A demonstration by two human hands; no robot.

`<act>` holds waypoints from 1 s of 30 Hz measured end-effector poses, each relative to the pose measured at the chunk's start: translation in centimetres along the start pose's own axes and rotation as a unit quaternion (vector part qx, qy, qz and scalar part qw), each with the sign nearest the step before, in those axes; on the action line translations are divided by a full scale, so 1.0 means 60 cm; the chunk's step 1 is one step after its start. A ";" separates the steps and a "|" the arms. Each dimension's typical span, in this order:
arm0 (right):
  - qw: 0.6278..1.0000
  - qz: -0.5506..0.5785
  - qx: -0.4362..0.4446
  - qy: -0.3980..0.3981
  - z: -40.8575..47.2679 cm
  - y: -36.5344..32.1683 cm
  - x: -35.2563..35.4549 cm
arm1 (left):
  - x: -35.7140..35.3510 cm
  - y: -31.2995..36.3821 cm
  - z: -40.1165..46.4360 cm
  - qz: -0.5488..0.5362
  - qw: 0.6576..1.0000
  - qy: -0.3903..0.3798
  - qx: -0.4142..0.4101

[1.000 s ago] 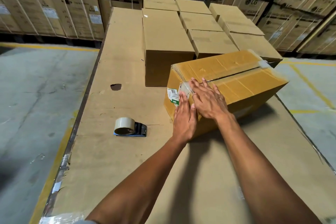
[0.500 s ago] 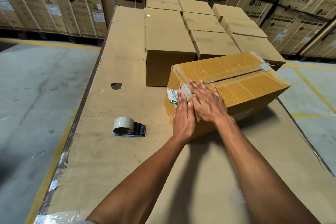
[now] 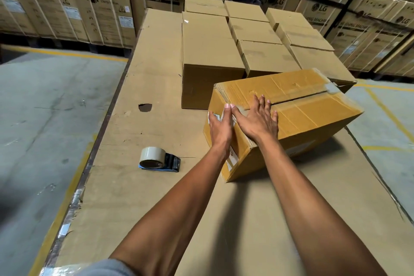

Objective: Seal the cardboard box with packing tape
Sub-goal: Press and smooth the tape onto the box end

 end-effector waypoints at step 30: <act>0.999 -0.021 -0.025 0.001 0.020 -0.004 -0.016 | -0.021 -0.042 0.020 -0.214 0.977 -0.001 0.001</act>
Point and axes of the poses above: each hand's wrist, its own z-axis towards the middle knuckle, its own x-axis out of the back of the hand, y = z × x, the point moved 10 cm from there along z, towards the middle knuckle, and after that the axes turned 3 degrees about -y, right-handed, at the moved point
